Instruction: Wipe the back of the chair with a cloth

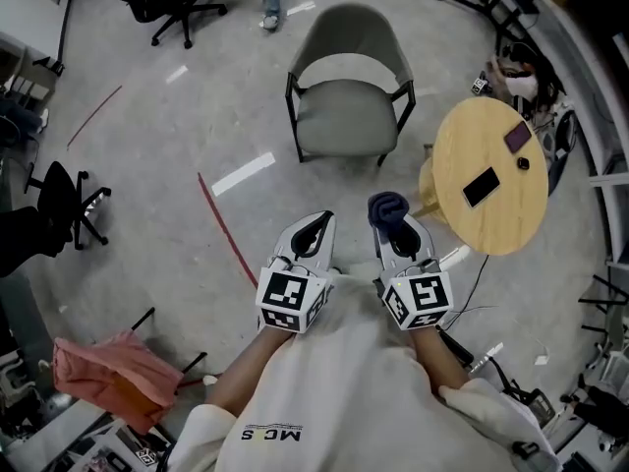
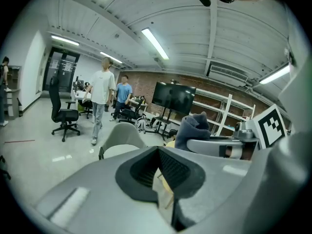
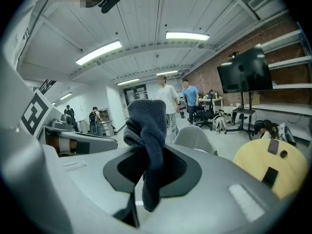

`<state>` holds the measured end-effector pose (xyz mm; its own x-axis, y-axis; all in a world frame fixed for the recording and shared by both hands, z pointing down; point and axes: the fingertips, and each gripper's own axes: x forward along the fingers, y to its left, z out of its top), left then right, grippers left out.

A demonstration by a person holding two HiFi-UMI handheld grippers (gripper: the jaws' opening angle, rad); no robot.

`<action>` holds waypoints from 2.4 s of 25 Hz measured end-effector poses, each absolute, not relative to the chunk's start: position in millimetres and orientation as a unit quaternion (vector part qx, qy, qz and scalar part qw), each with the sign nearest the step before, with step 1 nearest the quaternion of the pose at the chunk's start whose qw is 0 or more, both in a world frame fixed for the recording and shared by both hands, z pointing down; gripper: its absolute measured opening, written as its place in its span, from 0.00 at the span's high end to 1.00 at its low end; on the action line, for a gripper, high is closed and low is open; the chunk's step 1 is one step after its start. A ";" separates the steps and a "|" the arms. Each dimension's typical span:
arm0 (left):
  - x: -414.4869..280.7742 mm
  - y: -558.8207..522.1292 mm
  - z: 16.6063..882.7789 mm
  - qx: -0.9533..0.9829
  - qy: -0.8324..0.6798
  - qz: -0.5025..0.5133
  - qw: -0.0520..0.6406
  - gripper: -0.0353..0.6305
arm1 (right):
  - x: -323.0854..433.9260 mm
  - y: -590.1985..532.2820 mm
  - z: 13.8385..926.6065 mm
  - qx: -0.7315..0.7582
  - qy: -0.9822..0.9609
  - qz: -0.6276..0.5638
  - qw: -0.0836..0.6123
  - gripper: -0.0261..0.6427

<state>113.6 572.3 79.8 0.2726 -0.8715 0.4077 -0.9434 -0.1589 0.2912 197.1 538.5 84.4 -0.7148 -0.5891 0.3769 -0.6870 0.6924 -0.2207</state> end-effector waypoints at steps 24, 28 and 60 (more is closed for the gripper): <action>34.7 384.5 118.2 0.743 -0.602 0.093 0.277 0.95 | 123.4 342.8 121.4 0.356 -0.899 0.205 0.149 0.84; 39.8 317.1 120.4 0.732 -0.612 0.102 0.280 0.95 | 131.5 275.8 125.0 0.347 -0.901 0.212 0.153 0.84; -30.6 153.6 169.5 0.706 -0.621 0.117 0.321 0.95 | 24.3 89.0 155.1 0.226 -0.944 0.080 0.228 0.84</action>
<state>-30.6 153.6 169.5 0.2021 -0.8011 0.5634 -0.9511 -0.0233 0.3080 24.3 89.0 155.1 -0.7936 -0.3904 0.4667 -0.4633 0.8849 -0.0477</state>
